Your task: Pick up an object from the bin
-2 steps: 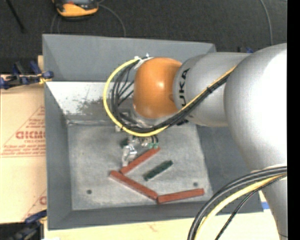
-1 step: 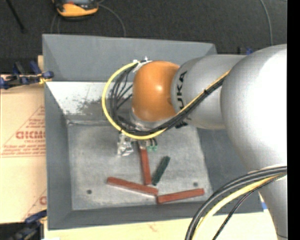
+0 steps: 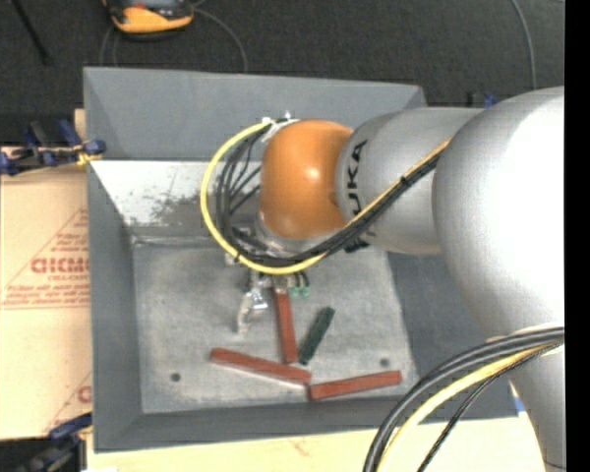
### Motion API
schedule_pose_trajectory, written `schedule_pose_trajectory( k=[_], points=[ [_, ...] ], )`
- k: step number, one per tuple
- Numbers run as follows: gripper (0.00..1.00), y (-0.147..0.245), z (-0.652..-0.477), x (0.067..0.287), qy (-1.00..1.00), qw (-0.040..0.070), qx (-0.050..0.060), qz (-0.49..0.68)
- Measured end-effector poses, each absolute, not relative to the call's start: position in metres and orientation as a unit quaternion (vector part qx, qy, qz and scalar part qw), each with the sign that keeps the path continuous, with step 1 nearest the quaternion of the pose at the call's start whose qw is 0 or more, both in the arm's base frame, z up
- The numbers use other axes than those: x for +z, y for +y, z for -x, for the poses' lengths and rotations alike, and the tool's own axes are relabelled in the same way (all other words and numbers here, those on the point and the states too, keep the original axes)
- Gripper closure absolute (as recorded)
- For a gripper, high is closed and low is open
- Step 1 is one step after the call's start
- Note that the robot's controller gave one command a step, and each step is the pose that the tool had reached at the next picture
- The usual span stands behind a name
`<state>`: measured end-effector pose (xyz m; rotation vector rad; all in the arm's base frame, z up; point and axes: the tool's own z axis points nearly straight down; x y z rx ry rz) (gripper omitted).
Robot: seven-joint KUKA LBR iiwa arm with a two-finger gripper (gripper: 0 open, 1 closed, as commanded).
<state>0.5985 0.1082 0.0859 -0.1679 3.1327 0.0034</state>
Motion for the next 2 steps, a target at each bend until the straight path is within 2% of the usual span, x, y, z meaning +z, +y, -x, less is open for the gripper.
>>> schedule_pose_trajectory(
  k=[1,2],
  points=[
    [0.0,0.108,-0.599,0.086,0.999,0.002,0.001,0.053],
    [1.0,0.043,-0.591,0.08,0.993,-0.004,0.004,0.116]
  ],
)
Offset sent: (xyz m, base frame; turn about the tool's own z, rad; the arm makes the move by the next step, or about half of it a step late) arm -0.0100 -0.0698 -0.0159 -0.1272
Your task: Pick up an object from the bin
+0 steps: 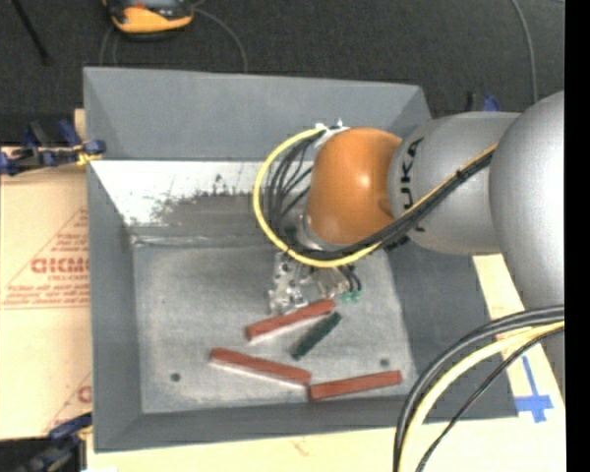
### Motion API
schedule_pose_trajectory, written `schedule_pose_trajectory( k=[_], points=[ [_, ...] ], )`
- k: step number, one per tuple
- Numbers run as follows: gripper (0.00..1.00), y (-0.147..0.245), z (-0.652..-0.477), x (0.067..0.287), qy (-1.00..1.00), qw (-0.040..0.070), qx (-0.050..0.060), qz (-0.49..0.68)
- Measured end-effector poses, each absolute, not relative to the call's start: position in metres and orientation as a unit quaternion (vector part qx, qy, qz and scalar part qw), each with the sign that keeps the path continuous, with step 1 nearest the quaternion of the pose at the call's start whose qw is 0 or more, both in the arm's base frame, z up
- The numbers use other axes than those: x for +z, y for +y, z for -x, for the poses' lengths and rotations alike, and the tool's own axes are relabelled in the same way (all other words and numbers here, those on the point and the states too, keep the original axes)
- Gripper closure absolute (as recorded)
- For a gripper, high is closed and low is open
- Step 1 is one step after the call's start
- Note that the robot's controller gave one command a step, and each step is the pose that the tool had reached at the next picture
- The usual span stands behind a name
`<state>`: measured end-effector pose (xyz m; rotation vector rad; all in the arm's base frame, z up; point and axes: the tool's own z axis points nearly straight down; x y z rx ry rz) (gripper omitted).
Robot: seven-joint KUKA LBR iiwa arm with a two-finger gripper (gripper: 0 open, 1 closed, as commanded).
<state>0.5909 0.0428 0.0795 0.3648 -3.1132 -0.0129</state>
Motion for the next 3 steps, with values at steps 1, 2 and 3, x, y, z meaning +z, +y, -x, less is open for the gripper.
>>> schedule_pose_trajectory(
  k=[1,2,3],
  points=[
    [0.0,0.041,-0.597,0.079,-0.993,-0.015,-0.002,-0.114],
    [0.0,0.041,-0.597,0.079,-0.994,-0.014,-0.002,-0.113],
    [1.0,-0.044,-0.592,0.08,-0.954,-0.01,-0.001,-0.3]
  ],
)
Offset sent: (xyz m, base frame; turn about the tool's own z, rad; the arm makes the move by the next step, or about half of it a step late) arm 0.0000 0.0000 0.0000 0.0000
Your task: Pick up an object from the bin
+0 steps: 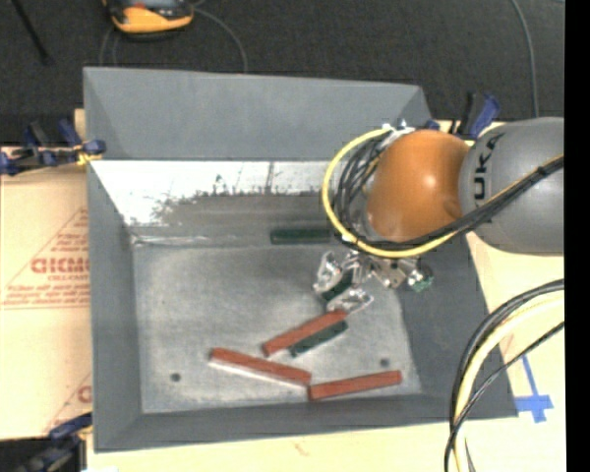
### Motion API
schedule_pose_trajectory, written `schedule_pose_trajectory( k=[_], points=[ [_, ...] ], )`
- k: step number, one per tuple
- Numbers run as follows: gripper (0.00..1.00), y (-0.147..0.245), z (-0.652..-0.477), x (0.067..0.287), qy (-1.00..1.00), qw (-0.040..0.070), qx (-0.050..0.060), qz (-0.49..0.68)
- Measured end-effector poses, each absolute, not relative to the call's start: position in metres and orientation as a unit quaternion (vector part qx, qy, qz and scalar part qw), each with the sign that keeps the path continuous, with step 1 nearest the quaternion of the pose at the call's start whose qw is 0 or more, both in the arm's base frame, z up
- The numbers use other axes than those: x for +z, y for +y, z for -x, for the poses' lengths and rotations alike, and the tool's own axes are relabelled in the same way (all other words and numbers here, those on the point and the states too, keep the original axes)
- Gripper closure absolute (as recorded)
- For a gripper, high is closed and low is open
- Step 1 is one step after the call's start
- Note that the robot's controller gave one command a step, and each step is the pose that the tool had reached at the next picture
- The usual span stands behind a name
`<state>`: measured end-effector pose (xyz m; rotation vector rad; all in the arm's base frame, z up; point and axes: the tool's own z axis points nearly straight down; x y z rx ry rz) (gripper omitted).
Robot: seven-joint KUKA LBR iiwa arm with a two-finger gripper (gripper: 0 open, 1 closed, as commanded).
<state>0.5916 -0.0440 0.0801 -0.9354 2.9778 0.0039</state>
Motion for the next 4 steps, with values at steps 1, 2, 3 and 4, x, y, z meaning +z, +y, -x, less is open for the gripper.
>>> schedule_pose_trajectory(
  k=[1,2,3,4],
  points=[
    [1.0,-0.044,-0.592,0.08,0.954,0.01,0.001,0.299],
    [0.0,-0.05,-0.592,0.15,0.955,0.0,0.0,0.296],
    [0.0,-0.051,-0.598,0.211,0.956,0.001,0.0,0.294],
    [0.0,-0.053,-0.605,0.201,0.946,0.01,-0.004,0.323]
  ],
)
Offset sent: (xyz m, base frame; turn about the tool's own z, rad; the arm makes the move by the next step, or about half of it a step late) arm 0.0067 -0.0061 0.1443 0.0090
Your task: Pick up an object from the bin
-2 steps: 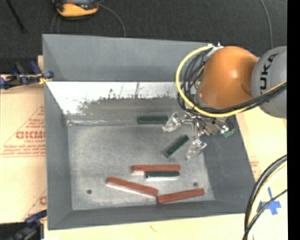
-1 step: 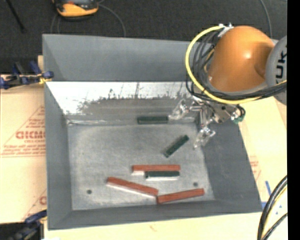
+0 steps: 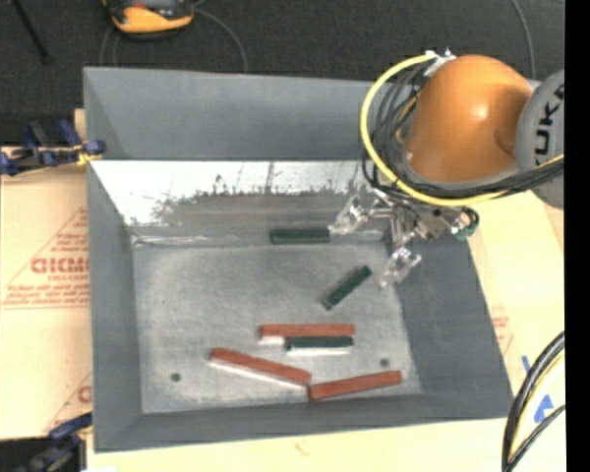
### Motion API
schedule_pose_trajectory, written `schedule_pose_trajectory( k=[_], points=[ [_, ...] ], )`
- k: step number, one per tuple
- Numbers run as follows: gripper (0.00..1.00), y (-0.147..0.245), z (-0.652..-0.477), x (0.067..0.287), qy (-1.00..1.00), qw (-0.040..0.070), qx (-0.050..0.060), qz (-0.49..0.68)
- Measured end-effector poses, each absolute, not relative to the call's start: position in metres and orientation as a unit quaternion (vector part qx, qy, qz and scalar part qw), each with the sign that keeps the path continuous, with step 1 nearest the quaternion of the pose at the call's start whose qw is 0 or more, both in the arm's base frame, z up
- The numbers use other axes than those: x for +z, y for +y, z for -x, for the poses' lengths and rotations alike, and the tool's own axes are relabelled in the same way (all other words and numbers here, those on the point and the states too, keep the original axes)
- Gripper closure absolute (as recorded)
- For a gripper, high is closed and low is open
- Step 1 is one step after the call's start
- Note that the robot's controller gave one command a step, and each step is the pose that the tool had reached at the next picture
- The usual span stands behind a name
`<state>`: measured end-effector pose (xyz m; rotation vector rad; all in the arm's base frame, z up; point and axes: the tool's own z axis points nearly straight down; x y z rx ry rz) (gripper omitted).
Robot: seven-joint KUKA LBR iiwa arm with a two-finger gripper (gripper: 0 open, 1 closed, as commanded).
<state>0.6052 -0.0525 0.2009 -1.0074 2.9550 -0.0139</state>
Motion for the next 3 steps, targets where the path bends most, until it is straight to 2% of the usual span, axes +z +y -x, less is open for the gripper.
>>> schedule_pose_trajectory(
  k=[1,2,3],
  points=[
    [0.0,-0.056,-0.602,0.127,0.931,0.004,-0.001,0.365],
    [1.0,-0.085,-0.605,0.081,0.879,0.002,-0.004,0.477],
    [1.0,-0.085,-0.605,0.081,0.879,0.002,-0.004,0.477]
  ],
)
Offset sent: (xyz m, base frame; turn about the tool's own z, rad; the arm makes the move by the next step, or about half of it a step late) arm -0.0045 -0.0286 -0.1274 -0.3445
